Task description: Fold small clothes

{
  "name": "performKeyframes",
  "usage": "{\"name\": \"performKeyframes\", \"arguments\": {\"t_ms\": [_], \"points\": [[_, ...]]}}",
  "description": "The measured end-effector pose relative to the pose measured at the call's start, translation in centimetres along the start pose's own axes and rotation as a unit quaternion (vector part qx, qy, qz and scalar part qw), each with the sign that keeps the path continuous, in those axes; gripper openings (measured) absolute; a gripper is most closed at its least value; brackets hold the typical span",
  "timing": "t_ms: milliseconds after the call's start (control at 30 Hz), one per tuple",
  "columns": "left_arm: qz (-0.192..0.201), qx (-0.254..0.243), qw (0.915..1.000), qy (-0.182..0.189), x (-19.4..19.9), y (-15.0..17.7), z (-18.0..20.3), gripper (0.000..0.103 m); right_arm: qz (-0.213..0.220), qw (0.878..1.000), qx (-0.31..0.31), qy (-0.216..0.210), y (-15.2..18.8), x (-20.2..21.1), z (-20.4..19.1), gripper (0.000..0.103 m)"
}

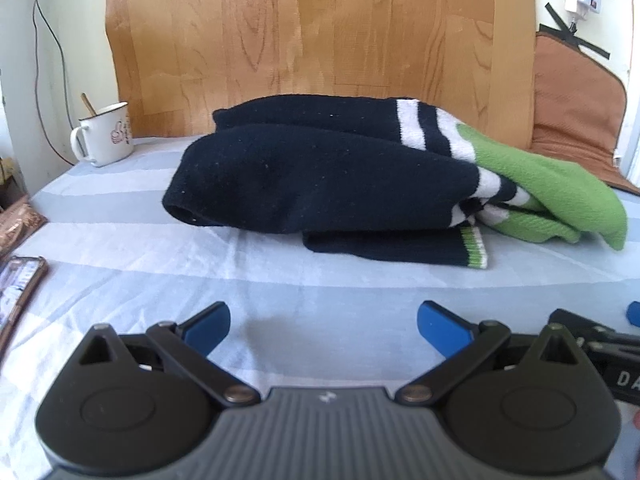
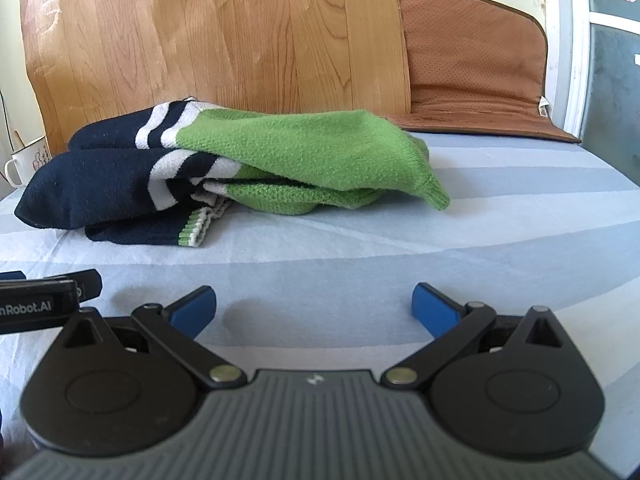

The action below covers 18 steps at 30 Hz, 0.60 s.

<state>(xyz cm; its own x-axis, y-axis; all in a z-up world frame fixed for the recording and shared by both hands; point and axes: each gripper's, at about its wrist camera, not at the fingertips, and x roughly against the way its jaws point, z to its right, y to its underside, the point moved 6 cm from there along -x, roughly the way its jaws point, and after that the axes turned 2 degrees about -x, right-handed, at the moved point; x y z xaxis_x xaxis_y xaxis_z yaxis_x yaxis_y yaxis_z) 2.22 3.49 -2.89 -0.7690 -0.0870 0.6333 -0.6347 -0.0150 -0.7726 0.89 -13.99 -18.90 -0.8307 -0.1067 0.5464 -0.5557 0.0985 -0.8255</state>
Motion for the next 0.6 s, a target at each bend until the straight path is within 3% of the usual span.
{"name": "performKeyframes", "arguments": {"t_ms": [300, 600], "points": [[0.008, -0.026, 0.9987, -0.043, 0.46, -0.1, 0.42, 0.103, 0.002, 1.0, -0.002, -0.002, 0.03, 0.13, 0.1, 0.103], [0.005, -0.025, 0.9993, -0.029, 0.38, -0.01, 0.46, 0.103, 0.001, 1.0, -0.002, -0.002, 0.03, 0.14, 0.12, 0.103]]}}
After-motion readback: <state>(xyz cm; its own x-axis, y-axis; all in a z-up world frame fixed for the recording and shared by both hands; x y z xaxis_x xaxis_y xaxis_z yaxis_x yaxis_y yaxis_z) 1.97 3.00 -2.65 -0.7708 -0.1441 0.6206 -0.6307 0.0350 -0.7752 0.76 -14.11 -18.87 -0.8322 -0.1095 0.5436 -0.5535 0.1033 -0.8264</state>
